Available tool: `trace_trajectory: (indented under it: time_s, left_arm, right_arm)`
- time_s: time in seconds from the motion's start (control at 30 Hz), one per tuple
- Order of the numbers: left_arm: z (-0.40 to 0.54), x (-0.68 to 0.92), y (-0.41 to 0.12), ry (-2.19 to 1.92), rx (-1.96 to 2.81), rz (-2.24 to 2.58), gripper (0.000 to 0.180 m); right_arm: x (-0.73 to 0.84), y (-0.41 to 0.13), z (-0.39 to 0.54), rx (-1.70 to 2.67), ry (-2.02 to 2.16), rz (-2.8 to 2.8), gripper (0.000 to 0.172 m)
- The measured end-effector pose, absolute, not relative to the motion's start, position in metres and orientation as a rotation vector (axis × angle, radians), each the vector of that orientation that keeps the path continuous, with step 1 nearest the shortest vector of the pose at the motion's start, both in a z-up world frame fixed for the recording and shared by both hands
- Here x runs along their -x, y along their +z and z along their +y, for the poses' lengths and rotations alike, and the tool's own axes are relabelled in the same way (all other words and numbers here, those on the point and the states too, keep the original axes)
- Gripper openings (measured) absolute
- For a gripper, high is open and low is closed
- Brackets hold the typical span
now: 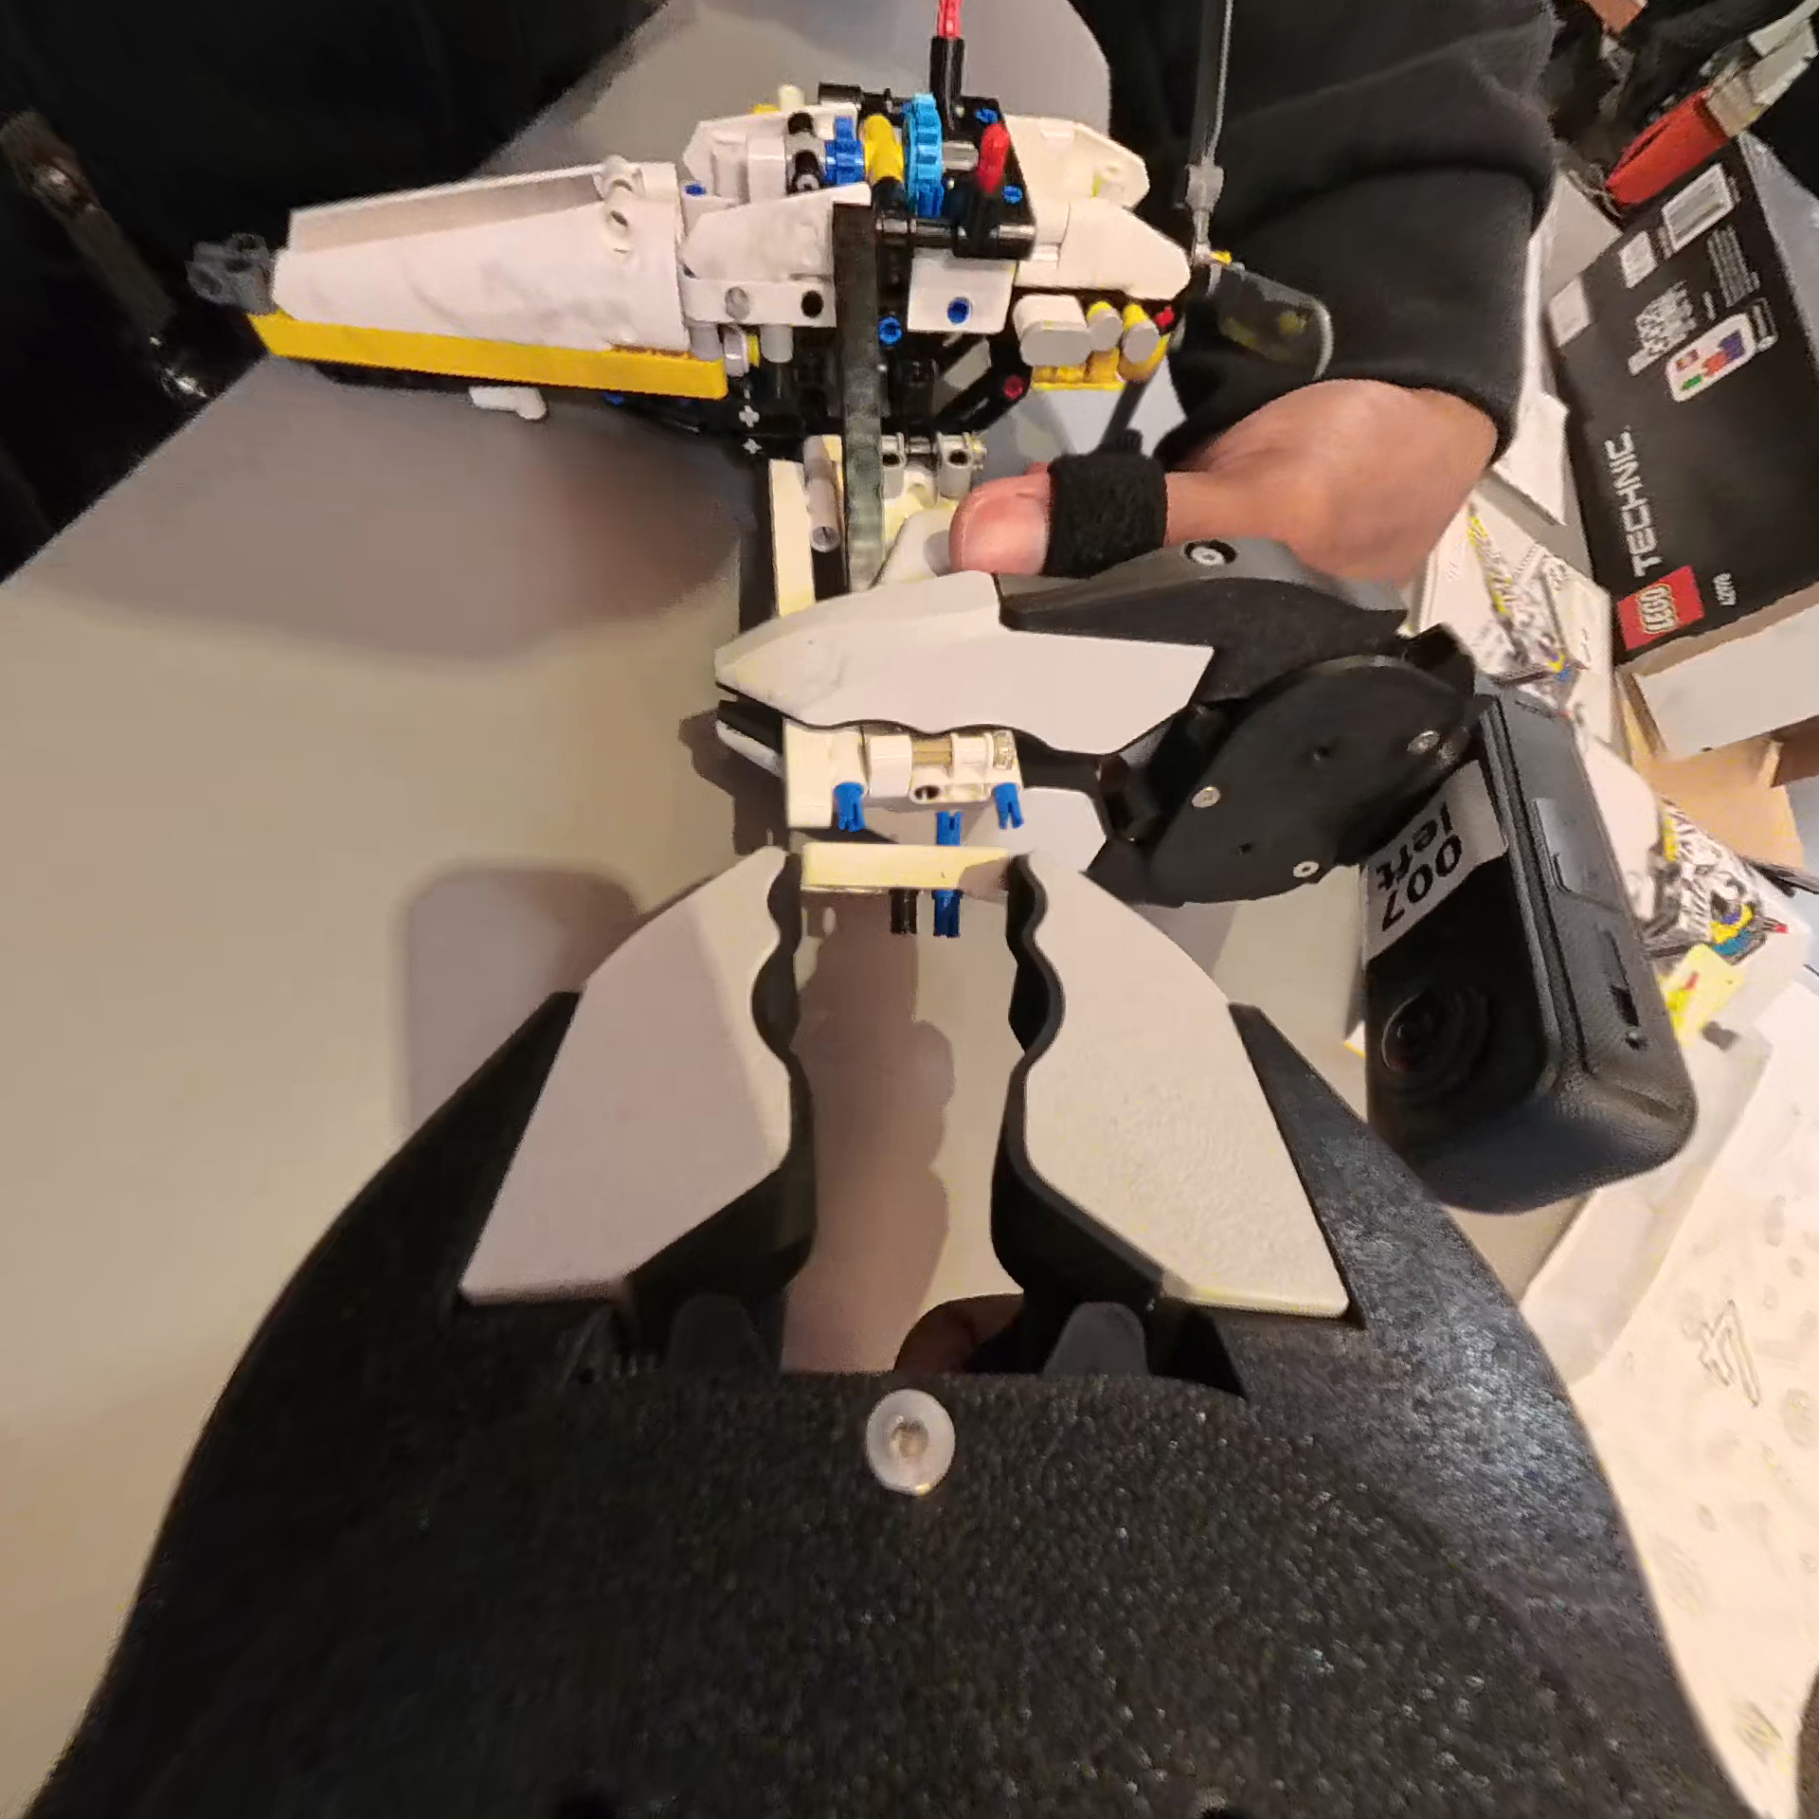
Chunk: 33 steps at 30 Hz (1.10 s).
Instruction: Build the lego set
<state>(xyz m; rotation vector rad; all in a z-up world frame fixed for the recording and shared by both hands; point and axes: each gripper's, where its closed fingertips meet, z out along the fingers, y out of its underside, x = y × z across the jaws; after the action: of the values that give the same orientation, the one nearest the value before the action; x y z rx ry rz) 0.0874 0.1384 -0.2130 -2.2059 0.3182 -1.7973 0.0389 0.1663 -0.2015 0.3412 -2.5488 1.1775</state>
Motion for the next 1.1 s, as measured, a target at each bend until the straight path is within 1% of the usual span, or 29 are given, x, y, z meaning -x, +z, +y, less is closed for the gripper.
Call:
trace_trajectory:
  time_s: [0.23, 0.77, 1.1]
  left_arm:
    - [0.136, -0.096, -0.218, -1.808, 2.250, 0.342, 0.009]
    - [0.135, -0.101, -0.221, -1.815, 2.286, 0.354, 0.010]
    - [0.134, -0.101, -0.223, -1.827, 2.297, 0.351, 0.010]
  right_arm:
    - [-0.050, -0.202, 0.164, -0.372, 1.227, -2.602, 0.040]
    - [-0.053, -0.215, 0.162, -0.371, 1.195, -2.683, 0.040]
    - [-0.055, -0.213, 0.161, -0.362, 1.213, -2.710, 0.040]
